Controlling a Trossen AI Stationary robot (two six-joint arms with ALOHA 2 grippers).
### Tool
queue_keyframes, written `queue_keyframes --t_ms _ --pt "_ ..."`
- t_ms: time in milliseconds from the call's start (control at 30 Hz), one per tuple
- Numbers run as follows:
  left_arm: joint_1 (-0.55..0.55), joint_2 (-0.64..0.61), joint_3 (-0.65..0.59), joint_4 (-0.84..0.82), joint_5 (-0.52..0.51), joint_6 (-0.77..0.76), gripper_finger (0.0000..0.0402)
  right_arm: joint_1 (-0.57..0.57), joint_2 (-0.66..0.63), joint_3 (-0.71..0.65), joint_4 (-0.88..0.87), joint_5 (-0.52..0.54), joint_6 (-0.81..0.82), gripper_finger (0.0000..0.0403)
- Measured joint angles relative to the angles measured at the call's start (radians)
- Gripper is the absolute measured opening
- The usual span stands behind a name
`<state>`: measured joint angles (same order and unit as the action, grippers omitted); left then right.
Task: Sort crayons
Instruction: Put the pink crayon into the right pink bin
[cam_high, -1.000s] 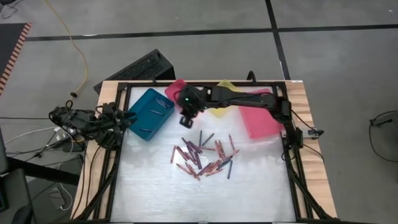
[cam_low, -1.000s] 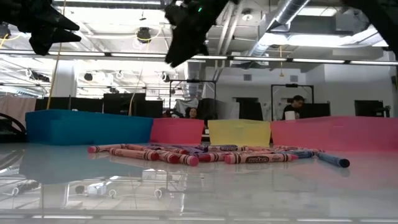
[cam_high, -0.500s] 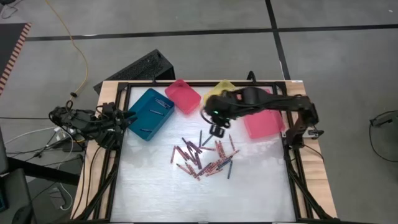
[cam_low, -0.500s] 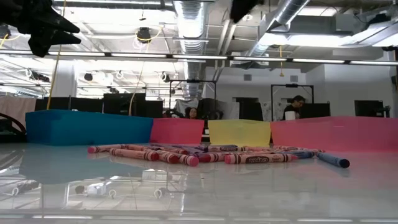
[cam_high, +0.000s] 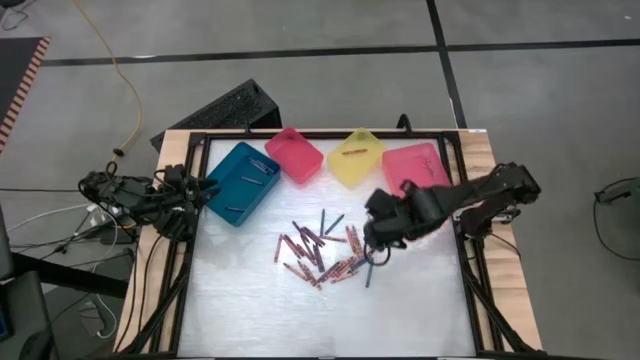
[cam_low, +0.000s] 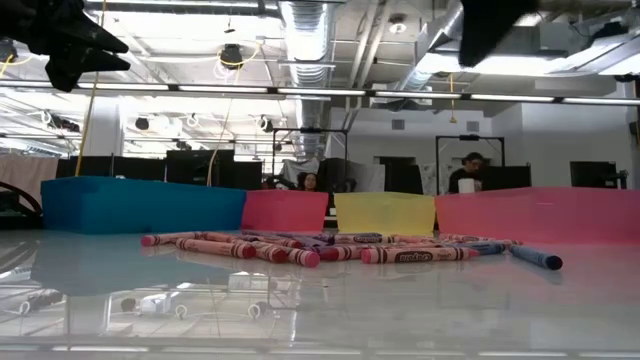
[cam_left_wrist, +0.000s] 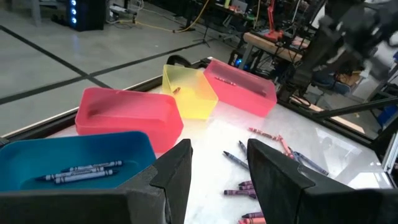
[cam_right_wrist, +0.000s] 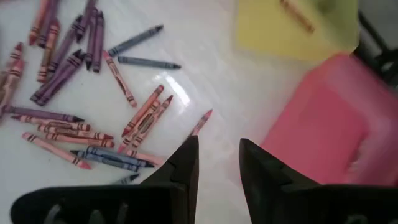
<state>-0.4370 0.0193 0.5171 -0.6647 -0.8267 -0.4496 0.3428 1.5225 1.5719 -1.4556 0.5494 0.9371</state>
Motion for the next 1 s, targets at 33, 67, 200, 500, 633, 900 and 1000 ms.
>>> queue_keyframes --t_ms 33,67,200,500,633,900,1000 --pt "0.0 0.0 0.0 0.0 0.0 0.0 0.0145 0.011 -0.005 -0.043 0.027 0.0 0.035 0.0108" --pt "0.0 0.0 0.0 0.0 0.0 0.0 0.0145 0.021 -0.008 -0.088 0.064 -0.002 0.062 0.0108" --pt "0.0 0.0 0.0 0.0 0.0 0.0 0.0145 0.038 0.002 -0.218 0.21 -0.018 0.129 0.0108" --pt "0.0 0.0 0.0 0.0 0.0 -0.004 0.0145 -0.038 0.001 -0.449 0.493 -0.035 0.163 0.0108" --pt "0.0 0.0 0.0 0.0 0.0 -0.004 0.0145 -0.105 -0.045 -0.543 0.544 -0.099 0.136 0.0108" --pt "0.0 0.0 0.0 -0.001 0.0 -0.003 0.0145 -0.192 -0.104 -0.677 0.754 -0.221 0.001 0.011" --pt "0.0 0.0 0.0 0.0 0.0 -0.004 0.0145 -0.206 -0.084 -0.694 0.769 -0.236 -0.003 0.0119"
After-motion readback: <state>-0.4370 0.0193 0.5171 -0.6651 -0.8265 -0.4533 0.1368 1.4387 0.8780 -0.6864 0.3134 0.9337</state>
